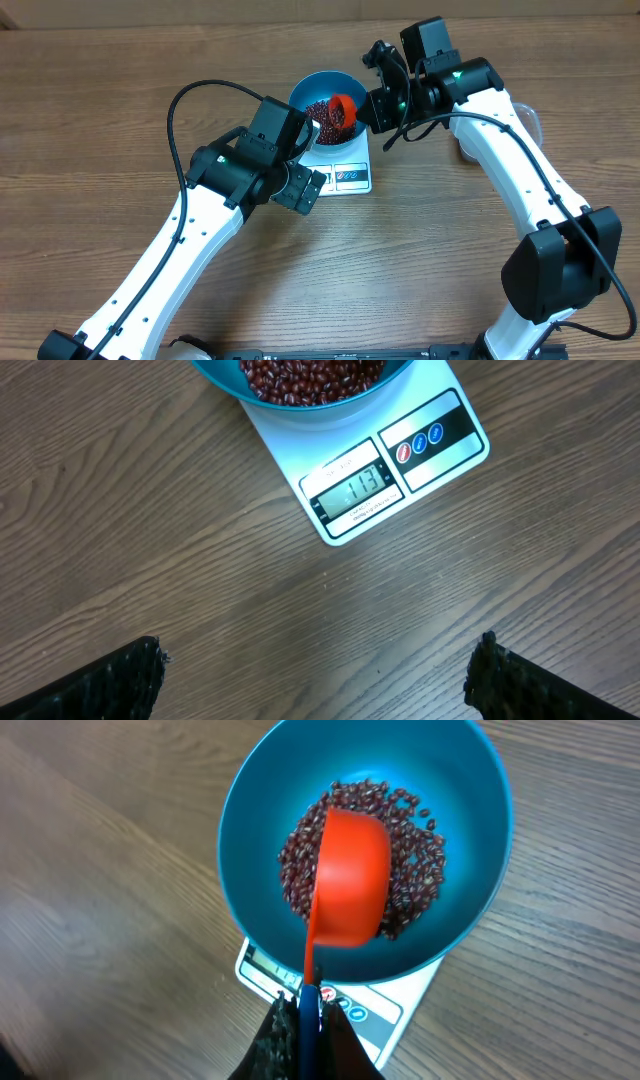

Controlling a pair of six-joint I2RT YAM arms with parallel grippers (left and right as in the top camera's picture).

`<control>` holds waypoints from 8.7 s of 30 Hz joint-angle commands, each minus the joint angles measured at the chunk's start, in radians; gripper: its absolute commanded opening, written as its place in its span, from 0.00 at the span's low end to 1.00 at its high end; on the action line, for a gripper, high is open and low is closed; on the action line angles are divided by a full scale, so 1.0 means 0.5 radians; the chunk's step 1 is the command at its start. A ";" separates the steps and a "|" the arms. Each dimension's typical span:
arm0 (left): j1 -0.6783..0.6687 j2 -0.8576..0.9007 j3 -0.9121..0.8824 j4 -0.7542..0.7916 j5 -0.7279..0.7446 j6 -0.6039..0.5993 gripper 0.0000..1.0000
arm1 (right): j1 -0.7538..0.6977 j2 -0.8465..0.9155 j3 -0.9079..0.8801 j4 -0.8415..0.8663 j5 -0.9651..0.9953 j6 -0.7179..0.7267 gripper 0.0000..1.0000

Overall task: Scoop item into bowl and weigh 150g on scale
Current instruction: 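Tilt the scoop over the teal bowl to pour beans in, then hold the scoop over the bowl, shaking out remaining beans, then lift the empty red scoop and carry it right over the bean tub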

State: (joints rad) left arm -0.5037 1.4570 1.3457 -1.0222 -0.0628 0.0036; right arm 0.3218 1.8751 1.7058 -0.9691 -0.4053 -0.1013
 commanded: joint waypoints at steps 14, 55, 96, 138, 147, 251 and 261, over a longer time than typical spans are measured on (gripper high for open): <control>-0.001 -0.024 -0.008 0.003 0.023 0.031 1.00 | 0.040 -0.002 0.062 0.074 -0.002 -0.032 0.03; -0.001 -0.024 -0.008 0.003 0.023 0.031 1.00 | 0.072 -0.002 0.062 0.097 0.145 0.150 0.04; -0.001 -0.024 -0.008 0.003 0.023 0.031 1.00 | 0.169 -0.002 0.062 0.050 0.198 -0.217 0.04; -0.001 -0.024 -0.008 0.003 0.023 0.032 1.00 | 0.200 -0.002 0.062 0.050 0.260 -0.291 0.03; -0.001 -0.024 -0.008 0.003 0.023 0.031 1.00 | 0.192 -0.002 0.062 0.112 0.465 -0.051 0.04; -0.001 -0.024 -0.008 0.003 0.023 0.032 1.00 | 0.227 -0.271 0.062 0.064 0.613 -0.356 0.03; -0.001 -0.024 -0.008 0.003 0.023 0.032 1.00 | 0.314 -0.270 0.060 0.001 0.707 -0.534 0.04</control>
State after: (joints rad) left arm -0.5037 1.4570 1.3457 -1.0218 -0.0628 0.0036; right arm 0.4610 1.7607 1.7168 -0.9600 -0.0196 -0.2962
